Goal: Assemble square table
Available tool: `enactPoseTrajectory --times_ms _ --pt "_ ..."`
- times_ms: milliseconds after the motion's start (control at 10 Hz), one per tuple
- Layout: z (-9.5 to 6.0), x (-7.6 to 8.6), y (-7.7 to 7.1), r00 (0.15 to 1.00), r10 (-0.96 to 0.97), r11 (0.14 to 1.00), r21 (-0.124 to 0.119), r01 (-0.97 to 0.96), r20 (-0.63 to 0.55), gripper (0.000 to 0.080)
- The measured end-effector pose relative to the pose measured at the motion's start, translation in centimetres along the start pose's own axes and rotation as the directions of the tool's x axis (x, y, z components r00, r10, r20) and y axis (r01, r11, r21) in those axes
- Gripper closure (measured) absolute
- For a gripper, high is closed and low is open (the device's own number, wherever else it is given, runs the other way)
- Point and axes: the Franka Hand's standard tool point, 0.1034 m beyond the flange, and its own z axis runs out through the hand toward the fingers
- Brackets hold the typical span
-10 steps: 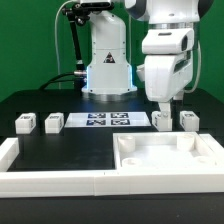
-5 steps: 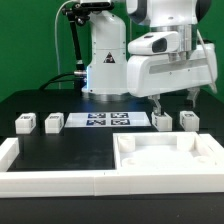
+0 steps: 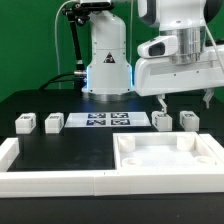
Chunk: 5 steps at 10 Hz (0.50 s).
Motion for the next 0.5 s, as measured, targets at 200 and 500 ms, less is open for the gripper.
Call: enactPoseTrajectory --times_ms 200,500 --pt "0.3 -0.7 -0.8 0.999 0.041 0.999 0.002 -0.041 0.006 0.0151" --pt "1.0 -3.2 -2.7 0.997 0.021 1.000 -0.013 -0.020 0.076 0.0151"
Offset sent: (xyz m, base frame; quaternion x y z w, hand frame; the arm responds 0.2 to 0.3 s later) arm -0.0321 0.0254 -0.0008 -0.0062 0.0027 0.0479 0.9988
